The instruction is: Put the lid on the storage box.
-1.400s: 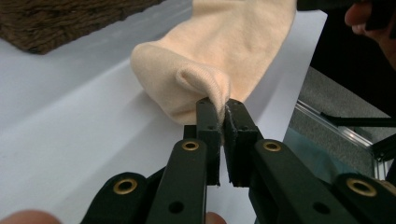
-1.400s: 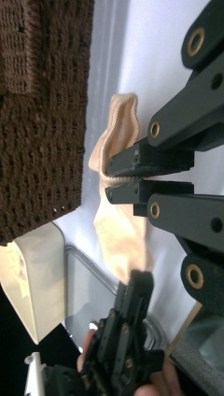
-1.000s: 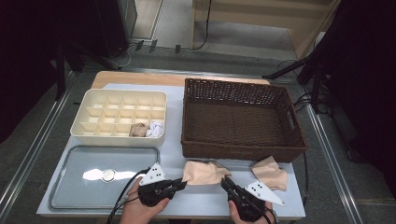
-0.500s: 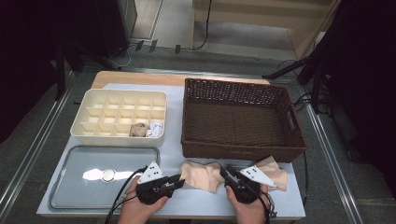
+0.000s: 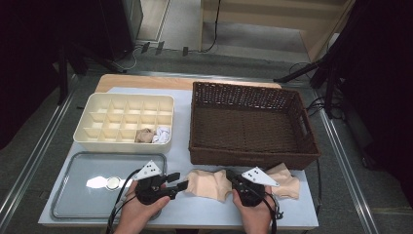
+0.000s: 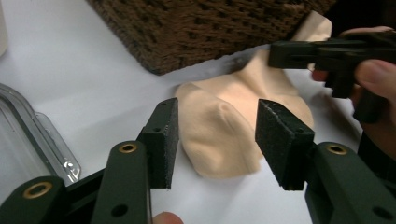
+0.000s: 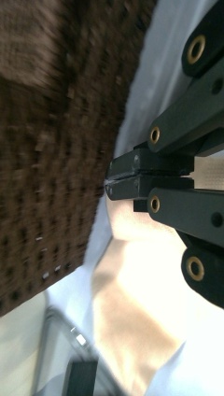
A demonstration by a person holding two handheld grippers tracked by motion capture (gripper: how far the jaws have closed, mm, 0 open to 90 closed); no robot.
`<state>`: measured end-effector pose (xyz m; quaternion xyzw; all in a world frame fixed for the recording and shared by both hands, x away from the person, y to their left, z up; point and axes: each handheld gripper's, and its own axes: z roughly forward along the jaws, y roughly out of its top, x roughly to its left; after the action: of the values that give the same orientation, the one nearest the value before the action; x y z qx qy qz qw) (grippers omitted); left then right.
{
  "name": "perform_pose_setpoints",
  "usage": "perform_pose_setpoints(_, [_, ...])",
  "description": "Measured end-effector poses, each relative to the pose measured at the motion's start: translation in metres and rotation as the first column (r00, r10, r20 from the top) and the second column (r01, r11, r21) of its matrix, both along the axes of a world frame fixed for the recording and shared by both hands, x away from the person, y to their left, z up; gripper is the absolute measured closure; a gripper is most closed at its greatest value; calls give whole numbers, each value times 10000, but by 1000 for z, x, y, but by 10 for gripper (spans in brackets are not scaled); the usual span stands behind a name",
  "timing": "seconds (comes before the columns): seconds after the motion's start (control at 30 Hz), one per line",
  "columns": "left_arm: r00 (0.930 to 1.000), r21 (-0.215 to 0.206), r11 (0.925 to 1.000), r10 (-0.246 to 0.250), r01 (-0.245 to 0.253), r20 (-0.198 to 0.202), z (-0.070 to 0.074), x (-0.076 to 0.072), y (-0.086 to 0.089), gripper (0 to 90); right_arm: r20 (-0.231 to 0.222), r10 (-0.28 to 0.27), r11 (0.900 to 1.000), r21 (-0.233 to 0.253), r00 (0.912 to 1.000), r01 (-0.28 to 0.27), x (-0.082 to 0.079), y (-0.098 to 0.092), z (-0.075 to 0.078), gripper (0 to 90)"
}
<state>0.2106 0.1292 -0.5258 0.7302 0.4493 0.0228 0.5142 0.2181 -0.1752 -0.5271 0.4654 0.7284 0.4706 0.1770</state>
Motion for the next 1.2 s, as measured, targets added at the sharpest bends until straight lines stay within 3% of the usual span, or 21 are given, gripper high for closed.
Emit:
perform_pose_setpoints(0.13, [9997,194,9998,114,-110,-202,-3,6,-5,504,571,132,9994,301,9983,-149,-8,-3,11,900])
perform_pose_setpoints(0.3, [9990,1264,9917,287,-240,-350,-8,7,-21,522,868,233,9981,548,9960,-281,-16,-5,20,900])
perform_pose_setpoints(0.33, [9989,1633,9860,391,-347,-242,-8,7,-24,539,894,251,9980,550,9957,-301,-17,-5,20,900])
perform_pose_setpoints(0.43, [9990,2133,9760,444,-446,60,-7,4,-32,613,880,282,9976,612,9957,-336,-19,-5,22,900])
perform_pose_setpoints(0.53, [9996,2356,9716,185,-234,227,-8,1,-38,766,858,340,9973,625,9957,-394,-20,-5,22,900])
perform_pose_setpoints(0.57, [9999,2282,9736,83,-110,128,-9,1,-38,847,853,318,9972,647,9958,-374,-20,-5,22,900])
perform_pose_setpoints(0.63, [9997,2215,9752,-21,-31,232,-8,1,-37,888,883,257,9968,731,9958,-322,-20,-6,23,900])
perform_pose_setpoints(0.77, [9922,2064,9776,168,-422,1233,5,2,-31,890,1049,122,9966,801,9944,-207,-18,-10,28,900])
perform_pose_setpoints(0.83, [9808,2012,9762,418,-807,1904,13,3,-27,885,1186,32,9961,876,9929,-137,-18,-11,33,900])
perform_pose_setpoints(0.93, [9517,1896,9715,812,-1419,2960,22,3,-22,834,1540,-89,9955,949,9880,-59,-16,-12,40,900])
perform_pose_setpoints(0.97, [9489,1859,9729,753,-1373,3066,22,4,-21,815,1670,-109,9950,1000,9859,-59,-16,-12,43,900])
perform_pose_setpoints(1.03, [9546,1908,9768,379,-978,2953,18,2,-22,798,1871,-74,9939,1093,9823,-133,-16,-10,46,900])
perform_pose_setpoints(1.2, [9627,2010,9796,-479,-69,2663,6,-12,-23,739,1958,666,9921,913,9784,-858,-25,-1,44,900])
